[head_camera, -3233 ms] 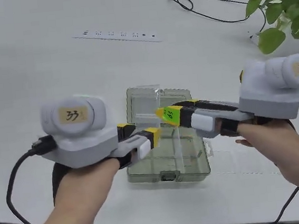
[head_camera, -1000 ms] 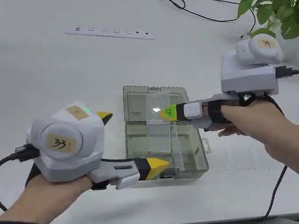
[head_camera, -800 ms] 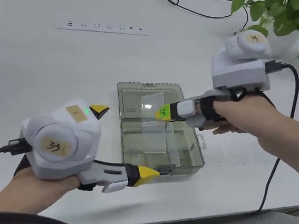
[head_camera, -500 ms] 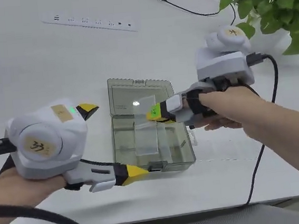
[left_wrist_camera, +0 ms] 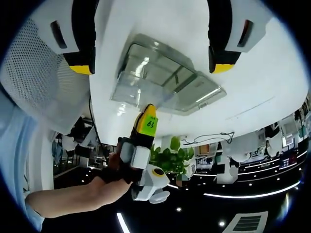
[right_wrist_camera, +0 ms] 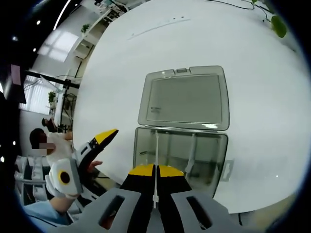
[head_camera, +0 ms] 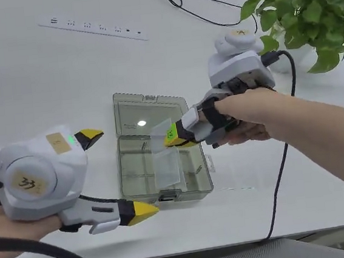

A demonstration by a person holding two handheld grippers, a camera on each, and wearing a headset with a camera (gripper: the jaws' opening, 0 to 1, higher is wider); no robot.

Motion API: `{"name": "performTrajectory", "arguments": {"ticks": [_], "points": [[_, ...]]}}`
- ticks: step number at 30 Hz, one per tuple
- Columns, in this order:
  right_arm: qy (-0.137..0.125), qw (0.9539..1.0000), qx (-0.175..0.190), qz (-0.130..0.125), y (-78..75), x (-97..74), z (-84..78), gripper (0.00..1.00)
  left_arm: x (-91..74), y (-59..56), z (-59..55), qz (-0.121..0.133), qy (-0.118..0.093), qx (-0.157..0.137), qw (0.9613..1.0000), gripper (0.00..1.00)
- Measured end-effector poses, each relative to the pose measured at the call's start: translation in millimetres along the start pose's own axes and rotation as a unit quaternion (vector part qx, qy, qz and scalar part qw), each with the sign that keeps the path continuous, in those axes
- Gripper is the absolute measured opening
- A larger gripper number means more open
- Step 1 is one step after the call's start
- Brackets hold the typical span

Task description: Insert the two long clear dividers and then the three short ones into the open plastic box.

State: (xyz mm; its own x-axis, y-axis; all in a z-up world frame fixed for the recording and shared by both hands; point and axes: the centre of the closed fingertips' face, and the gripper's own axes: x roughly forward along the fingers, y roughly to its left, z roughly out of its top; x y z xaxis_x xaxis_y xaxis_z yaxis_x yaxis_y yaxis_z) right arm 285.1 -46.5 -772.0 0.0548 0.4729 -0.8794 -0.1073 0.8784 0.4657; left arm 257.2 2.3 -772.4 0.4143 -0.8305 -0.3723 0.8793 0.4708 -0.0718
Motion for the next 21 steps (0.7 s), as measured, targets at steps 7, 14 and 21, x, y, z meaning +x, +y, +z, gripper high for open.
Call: {"name": "performTrajectory", "arguments": {"ticks": [7,14,21], "points": [[0.020,0.9995,-0.009,-0.023,9.0,7.6,8.5,0.02,-3.3,-3.2,-0.2,0.003,-0.008,-0.004,1.0000,0.98],[0.024,0.9986,-0.009,-0.046,7.3,11.1,14.1,0.01,-8.3,-3.8,-5.6,0.007,-0.013,-0.013,0.9998,0.97],[0.031,0.9977,0.009,-0.060,-3.4,11.0,12.9,0.01,-8.6,-3.2,-10.1,0.009,-0.014,-0.020,0.9997,0.96]]}}
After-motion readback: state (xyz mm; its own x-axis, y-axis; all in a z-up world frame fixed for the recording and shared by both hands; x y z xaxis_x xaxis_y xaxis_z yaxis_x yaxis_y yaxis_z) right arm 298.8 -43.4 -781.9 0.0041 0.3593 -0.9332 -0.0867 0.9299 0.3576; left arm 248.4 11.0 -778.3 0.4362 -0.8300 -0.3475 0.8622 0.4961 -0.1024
